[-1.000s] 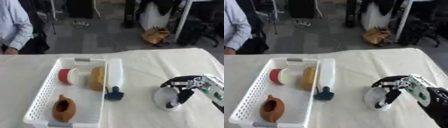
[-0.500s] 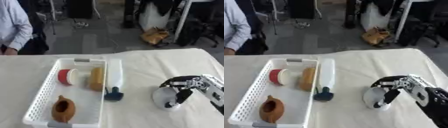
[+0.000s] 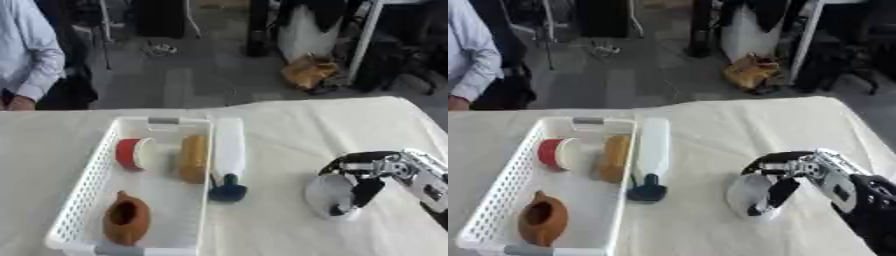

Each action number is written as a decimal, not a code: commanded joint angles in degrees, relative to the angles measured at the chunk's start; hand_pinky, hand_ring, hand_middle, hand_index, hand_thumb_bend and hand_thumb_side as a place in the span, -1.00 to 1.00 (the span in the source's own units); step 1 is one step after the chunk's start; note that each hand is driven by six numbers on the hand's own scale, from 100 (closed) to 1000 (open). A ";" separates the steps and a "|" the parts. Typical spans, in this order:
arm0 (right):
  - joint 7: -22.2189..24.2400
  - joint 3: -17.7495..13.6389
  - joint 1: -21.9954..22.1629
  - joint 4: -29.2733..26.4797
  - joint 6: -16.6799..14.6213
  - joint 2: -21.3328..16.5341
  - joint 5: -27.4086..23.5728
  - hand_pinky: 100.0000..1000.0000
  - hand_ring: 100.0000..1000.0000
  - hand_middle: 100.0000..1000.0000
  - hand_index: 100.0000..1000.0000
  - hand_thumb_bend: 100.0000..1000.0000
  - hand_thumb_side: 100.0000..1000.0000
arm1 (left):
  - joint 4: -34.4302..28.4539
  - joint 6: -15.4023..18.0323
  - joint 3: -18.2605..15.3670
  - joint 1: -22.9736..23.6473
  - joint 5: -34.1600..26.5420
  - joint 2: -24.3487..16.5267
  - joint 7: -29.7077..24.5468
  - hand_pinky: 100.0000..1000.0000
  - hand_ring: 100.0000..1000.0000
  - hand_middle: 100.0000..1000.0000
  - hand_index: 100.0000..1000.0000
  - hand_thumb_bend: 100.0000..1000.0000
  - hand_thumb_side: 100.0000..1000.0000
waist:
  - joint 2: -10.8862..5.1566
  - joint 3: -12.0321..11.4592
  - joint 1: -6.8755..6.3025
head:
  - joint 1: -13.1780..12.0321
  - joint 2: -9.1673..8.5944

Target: Pick up objects on the table and place them in the box.

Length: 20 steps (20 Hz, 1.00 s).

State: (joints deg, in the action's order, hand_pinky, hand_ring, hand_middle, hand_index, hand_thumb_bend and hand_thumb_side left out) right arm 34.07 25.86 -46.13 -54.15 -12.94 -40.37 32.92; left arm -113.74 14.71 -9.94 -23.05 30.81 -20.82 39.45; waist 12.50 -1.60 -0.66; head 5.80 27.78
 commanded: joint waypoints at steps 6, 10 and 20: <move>0.32 0.39 0.27 1.17 0.09 -0.04 -0.64 -0.29 0.37 0.70 0.74 -0.09 -0.15 | -0.85 0.01 -0.66 -0.59 -0.30 -0.77 0.11 1.00 0.92 0.63 0.75 -1.00 1.00 | -0.58 0.12 -0.25 | 0.12 -0.36; -0.01 0.40 0.09 1.05 0.28 -0.03 -1.33 -0.31 0.34 0.67 0.69 -0.10 -0.16 | -0.85 0.00 -0.67 -0.63 -0.27 -0.78 0.13 1.00 0.92 0.63 0.75 -1.00 1.00 | -0.57 0.19 -0.23 | 0.12 -0.30; -0.70 0.37 -0.24 0.75 0.98 0.00 -2.75 -0.35 0.21 0.48 0.56 -0.12 -0.20 | -0.85 -0.01 -0.76 -0.66 -0.18 -0.84 0.25 1.00 0.92 0.63 0.75 -1.00 1.00 | -0.68 0.27 -0.18 | 0.12 -0.34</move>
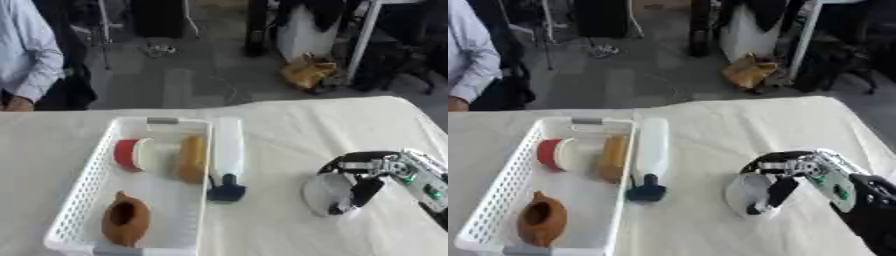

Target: Pick up objects on the table and place them in the box.

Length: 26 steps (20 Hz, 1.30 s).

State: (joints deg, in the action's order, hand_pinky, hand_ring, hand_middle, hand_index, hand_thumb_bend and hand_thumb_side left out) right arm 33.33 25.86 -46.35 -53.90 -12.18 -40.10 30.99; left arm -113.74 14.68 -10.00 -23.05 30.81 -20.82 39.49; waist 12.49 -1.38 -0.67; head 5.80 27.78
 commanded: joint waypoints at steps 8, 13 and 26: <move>-0.60 0.46 -0.36 -0.20 0.52 -0.55 -1.69 -0.36 0.19 0.41 0.52 -0.15 -0.20 | -0.85 0.04 -0.76 -0.65 -0.12 -0.92 0.35 1.00 0.92 0.63 0.75 -1.00 1.00 | -0.73 0.26 -0.08 | 0.07 -0.30; -0.53 0.59 -0.68 -0.71 0.75 -0.71 -2.17 -0.36 0.19 0.40 0.50 -0.18 -0.19 | -0.85 0.04 -0.77 -0.59 -0.13 -0.94 0.34 1.00 0.92 0.63 0.75 -1.00 1.00 | -0.78 0.38 -0.01 | 0.03 -0.30; -0.82 0.63 -2.14 -1.73 1.26 -0.85 -2.82 -0.37 0.14 0.29 0.42 -0.24 -0.17 | -0.85 0.05 -0.78 -0.60 -0.11 -0.99 0.32 1.00 0.92 0.63 0.75 -1.00 1.00 | -0.91 0.69 -0.03 | 0.09 -0.41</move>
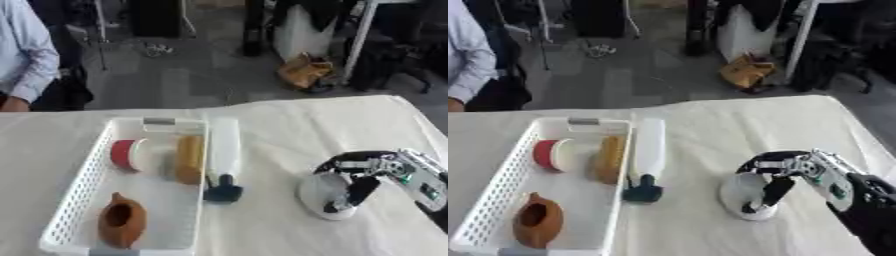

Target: Pick up objects on the table and place them in the box.

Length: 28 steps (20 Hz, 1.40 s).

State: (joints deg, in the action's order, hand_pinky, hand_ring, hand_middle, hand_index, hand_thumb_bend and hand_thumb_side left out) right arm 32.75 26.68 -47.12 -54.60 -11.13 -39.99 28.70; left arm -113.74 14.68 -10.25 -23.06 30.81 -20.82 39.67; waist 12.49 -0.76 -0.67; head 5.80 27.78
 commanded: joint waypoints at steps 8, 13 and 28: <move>-0.88 -0.62 -1.85 -2.16 0.92 -1.25 -1.62 -0.38 0.11 0.24 0.39 -0.57 0.06 | -0.85 0.00 -0.56 -0.61 -0.10 -1.01 0.10 0.99 0.92 0.63 0.75 -1.00 1.00 | -0.93 0.27 -0.15 | 0.12 -0.38; -1.69 -1.22 -1.97 -3.70 1.81 -1.72 -2.58 -0.40 0.09 0.22 0.38 -0.31 -0.14 | -0.85 0.03 -0.53 -0.73 -0.10 -1.06 0.03 0.99 0.92 0.63 0.75 -1.00 1.00 | -0.95 0.34 -0.22 | 0.06 -0.47; -3.19 -1.90 -3.41 -6.80 3.68 -1.66 -3.77 -0.36 0.05 0.14 0.32 -0.39 -0.10 | -0.85 0.11 -0.47 -0.96 -0.11 -1.09 -0.10 0.99 0.92 0.63 0.75 -1.00 1.00 | -1.04 0.32 -0.16 | 0.18 -0.76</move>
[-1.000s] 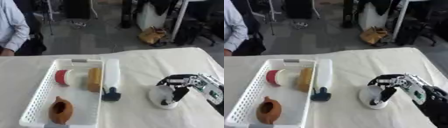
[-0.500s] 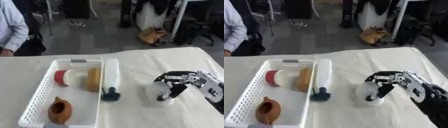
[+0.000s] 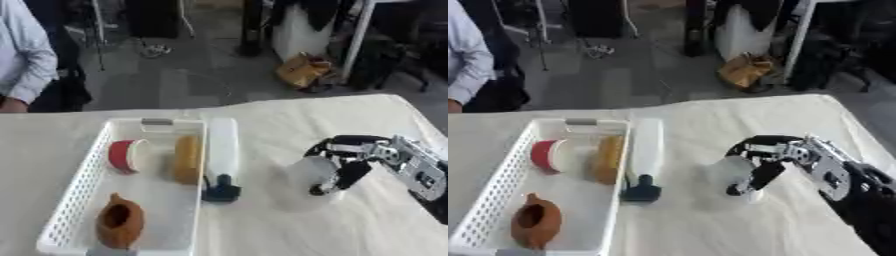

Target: Pick up objects on the table and place them in the box.

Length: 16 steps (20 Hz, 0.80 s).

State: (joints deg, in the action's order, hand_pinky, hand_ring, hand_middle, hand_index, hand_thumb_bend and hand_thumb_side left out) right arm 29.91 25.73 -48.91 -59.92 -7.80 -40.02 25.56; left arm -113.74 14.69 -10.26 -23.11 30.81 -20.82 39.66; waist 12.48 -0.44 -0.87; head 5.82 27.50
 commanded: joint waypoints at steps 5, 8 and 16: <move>-0.57 -1.11 -2.85 -2.56 0.78 -1.22 -1.21 -0.36 0.03 0.11 0.29 -0.42 -0.08 | -0.85 0.12 -0.46 -0.88 -0.09 -1.10 -0.10 0.99 0.92 0.63 0.75 -1.00 1.00 | -1.15 0.09 0.15 | 0.11 -0.47; -0.76 -1.24 -3.99 -3.58 1.07 -0.97 -1.48 -0.36 0.02 0.09 0.29 -0.44 -0.07 | -0.85 0.12 -0.48 -0.88 -0.05 -1.15 -0.04 0.99 0.92 0.63 0.75 -1.00 1.00 | -1.27 0.11 0.28 | 0.04 -0.48; -0.57 -1.02 -7.04 -5.48 1.77 -0.01 -2.36 -0.38 0.00 0.05 0.27 -0.48 -0.05 | -0.85 0.14 -0.44 -0.83 -0.01 -1.18 0.05 0.99 0.92 0.63 0.75 -1.00 1.00 | -1.50 0.05 0.72 | -0.15 -0.44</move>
State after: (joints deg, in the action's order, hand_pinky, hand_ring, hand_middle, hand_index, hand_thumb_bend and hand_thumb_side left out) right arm 29.45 25.39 -54.45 -63.96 -6.28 -39.23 23.90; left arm -113.74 14.70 -10.26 -23.12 30.81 -20.82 39.65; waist 12.25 -0.39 -0.21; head 5.75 27.47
